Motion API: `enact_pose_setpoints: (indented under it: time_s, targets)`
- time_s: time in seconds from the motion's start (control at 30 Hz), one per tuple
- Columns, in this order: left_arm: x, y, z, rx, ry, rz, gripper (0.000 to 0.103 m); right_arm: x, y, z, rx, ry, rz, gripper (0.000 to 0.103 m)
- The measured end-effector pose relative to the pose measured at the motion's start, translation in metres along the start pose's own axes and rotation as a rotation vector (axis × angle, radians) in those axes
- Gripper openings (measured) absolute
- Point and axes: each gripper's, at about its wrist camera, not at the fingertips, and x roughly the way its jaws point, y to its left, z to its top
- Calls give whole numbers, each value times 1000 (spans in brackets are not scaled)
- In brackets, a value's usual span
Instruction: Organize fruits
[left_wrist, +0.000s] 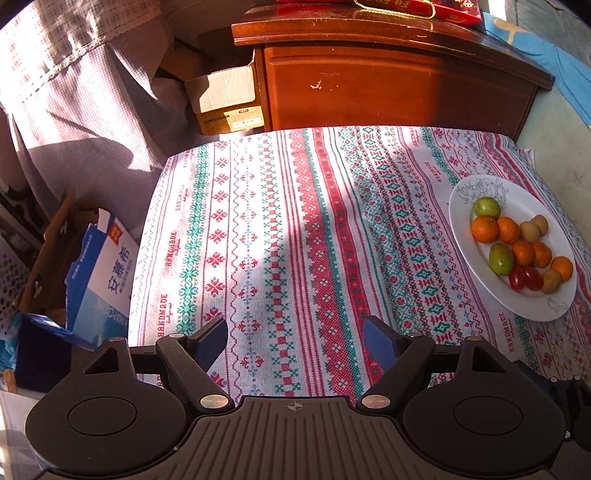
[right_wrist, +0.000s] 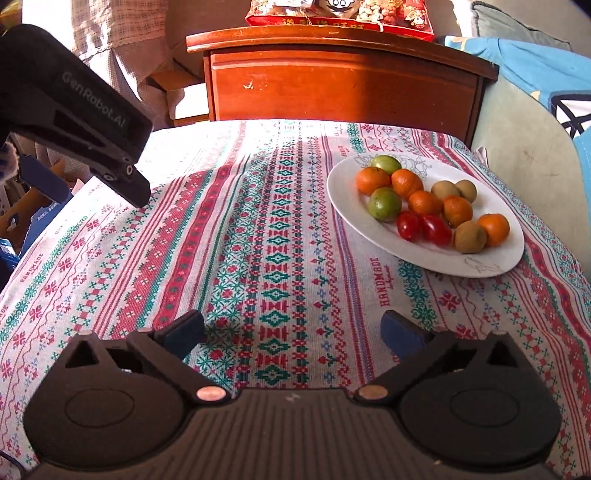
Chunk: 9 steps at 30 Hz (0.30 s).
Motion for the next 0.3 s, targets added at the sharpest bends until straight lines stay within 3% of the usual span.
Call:
enact_pose_setpoints:
  time_s: [0.1,0.3]
  targets:
    - [1,3,-2,0,4,-1,82,2,2,3,41,-9,-22,102]
    - [4,5,-4,1,9,-3,82,10,3,5,4,-34,-6,102]
